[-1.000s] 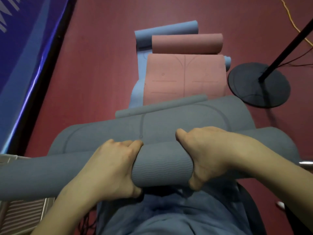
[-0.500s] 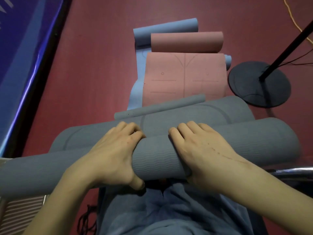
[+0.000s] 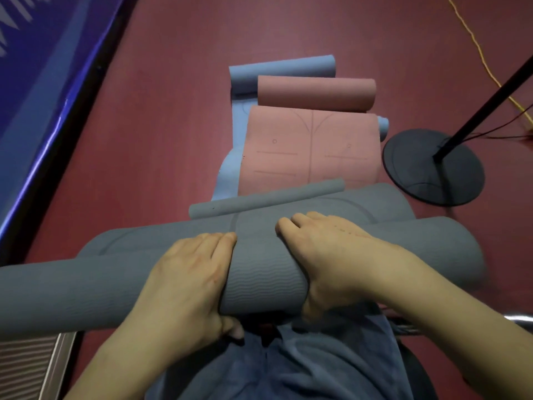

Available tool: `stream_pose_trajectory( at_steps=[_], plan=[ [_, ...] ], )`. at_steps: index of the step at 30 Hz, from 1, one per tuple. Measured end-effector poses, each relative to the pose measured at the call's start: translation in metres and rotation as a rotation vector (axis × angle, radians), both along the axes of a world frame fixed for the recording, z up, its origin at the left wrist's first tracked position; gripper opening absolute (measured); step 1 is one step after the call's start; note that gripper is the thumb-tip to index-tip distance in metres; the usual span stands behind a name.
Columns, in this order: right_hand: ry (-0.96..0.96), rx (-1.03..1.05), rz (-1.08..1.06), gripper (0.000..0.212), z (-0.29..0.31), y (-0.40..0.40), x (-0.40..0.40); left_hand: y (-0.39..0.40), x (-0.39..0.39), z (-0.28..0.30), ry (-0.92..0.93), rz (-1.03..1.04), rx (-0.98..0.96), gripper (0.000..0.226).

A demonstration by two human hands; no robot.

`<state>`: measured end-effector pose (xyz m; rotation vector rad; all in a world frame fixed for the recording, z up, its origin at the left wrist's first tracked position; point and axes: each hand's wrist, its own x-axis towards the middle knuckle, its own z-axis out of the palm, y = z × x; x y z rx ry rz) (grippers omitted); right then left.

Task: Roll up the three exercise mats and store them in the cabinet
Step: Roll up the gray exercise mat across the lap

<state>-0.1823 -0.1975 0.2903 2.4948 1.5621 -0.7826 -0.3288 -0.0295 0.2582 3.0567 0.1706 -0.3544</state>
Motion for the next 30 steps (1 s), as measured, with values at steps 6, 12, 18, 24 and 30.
stream_pose_trajectory(
  at_steps=[6, 12, 18, 24, 30],
  plan=[
    [0.004, -0.026, -0.024, 0.094, 0.003, -0.002, 0.001, 0.004, 0.009, 0.004, 0.012, -0.02, 0.005, 0.11],
    [-0.059, -0.009, -0.052, 0.093, 0.001, -0.001, 0.0, 0.014, 0.032, 0.015, 0.154, -0.039, -0.023, 0.088],
    [-0.266, 0.118, -0.038, 0.087, -0.008, 0.001, -0.015, 0.03, 0.058, 0.028, 0.253, 0.031, -0.161, 0.087],
    [-0.197, 0.051, -0.009, 0.094, -0.002, 0.008, 0.004, 0.028, 0.049, 0.014, 0.127, 0.058, -0.163, 0.095],
    [-0.106, -0.001, -0.017, 0.1, -0.002, 0.02, 0.025, 0.028, 0.026, 0.0, -0.201, 0.089, -0.19, 0.099]
  ],
)
